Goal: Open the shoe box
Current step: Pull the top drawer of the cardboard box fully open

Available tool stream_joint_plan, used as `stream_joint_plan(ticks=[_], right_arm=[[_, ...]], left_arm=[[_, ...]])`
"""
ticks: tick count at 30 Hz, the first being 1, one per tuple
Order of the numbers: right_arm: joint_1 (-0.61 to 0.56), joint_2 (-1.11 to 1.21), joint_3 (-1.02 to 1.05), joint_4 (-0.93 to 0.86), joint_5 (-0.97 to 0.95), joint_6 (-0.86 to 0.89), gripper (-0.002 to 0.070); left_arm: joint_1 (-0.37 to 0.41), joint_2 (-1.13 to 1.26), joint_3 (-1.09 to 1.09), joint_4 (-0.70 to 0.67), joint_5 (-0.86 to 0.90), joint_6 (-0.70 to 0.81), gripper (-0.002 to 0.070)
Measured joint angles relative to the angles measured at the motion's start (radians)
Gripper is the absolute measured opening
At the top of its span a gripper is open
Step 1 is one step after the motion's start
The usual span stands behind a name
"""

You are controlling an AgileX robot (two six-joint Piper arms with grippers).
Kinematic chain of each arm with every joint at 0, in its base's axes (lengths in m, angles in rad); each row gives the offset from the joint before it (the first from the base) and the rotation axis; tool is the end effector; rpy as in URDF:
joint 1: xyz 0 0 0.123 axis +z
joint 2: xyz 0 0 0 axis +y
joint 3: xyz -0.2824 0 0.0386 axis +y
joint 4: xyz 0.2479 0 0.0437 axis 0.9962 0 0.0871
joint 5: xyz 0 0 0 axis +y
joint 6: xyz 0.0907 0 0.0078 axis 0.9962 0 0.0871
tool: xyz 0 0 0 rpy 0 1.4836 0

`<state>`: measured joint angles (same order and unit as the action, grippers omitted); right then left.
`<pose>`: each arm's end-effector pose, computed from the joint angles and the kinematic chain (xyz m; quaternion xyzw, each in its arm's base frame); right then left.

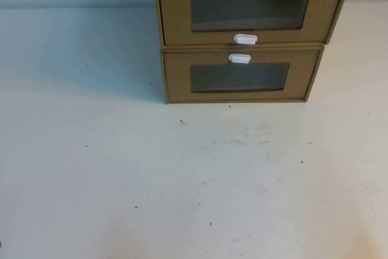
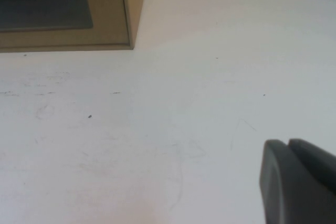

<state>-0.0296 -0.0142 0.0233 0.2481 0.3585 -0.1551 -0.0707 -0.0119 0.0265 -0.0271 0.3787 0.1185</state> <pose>0.0529 0.0063 0.1747 0.0166 0.7954 0.0489 0.6038 0.0522 -0.0046 0.1708 0.0690 0.8036 0.0026 0.5911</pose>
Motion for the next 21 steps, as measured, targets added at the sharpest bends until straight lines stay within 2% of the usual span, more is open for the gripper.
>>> stream_joint_plan(ticks=[9,17,21], right_arm=[[0.0,0.0,0.0,0.0,0.0,0.0,-0.0014],[0.0,0.0,0.0,0.0,0.0,0.0,-0.0014],[0.0,0.0,0.0,0.0,0.0,0.0,-0.0013]], left_arm=[[0.0,0.0,0.0,-0.015,-0.026,-0.027,-0.0004],[0.0,0.0,0.0,-0.332,-0.224,-0.243,-0.0004],[0.0,0.0,0.0,-0.381,-0.292,-0.255,-0.0004]])
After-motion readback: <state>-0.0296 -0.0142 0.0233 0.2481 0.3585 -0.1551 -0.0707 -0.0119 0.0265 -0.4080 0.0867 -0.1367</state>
